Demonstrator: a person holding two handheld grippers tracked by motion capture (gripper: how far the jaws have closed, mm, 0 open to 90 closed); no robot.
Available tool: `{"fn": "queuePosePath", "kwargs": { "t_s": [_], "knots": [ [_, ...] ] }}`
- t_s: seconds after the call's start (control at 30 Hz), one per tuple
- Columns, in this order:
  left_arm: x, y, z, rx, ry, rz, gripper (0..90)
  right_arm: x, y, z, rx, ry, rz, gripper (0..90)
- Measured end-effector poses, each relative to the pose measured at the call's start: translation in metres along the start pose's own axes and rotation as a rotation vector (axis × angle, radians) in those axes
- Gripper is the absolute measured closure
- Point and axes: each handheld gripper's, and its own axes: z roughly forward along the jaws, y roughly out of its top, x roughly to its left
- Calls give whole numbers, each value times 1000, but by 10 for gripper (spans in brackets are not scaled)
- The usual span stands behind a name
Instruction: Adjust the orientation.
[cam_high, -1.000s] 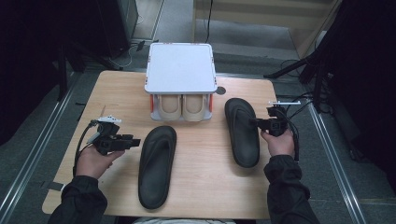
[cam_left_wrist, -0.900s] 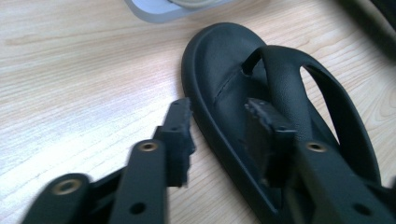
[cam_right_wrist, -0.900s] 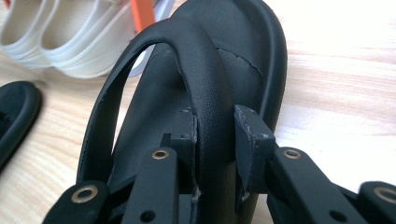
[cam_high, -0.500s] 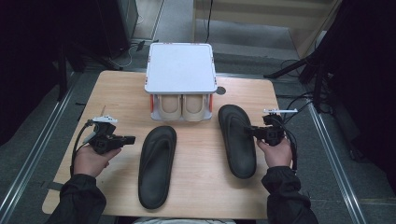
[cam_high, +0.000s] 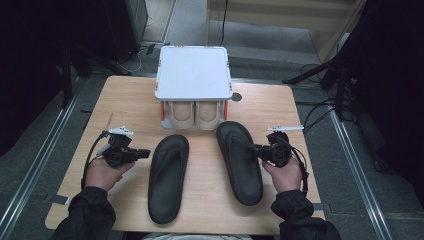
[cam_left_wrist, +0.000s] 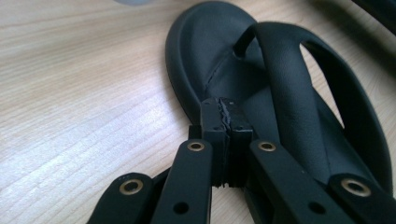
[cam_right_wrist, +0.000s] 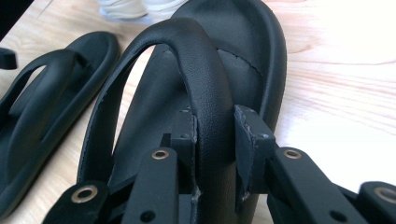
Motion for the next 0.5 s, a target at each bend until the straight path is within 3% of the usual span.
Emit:
{"fn": "queuePosePath", "kwargs": {
  "t_s": [0.23,0.43,0.5],
  "knots": [
    [0,1,4,1,-7,3,898,15,-5,11,31,24,-32,718],
    [4,-1,10,45,-3,-6,898,26,-9,24,67,39,-54,718],
    [3,-1,11,67,-10,17,895,30,-9,30,80,47,-67,718]
  ]
}}
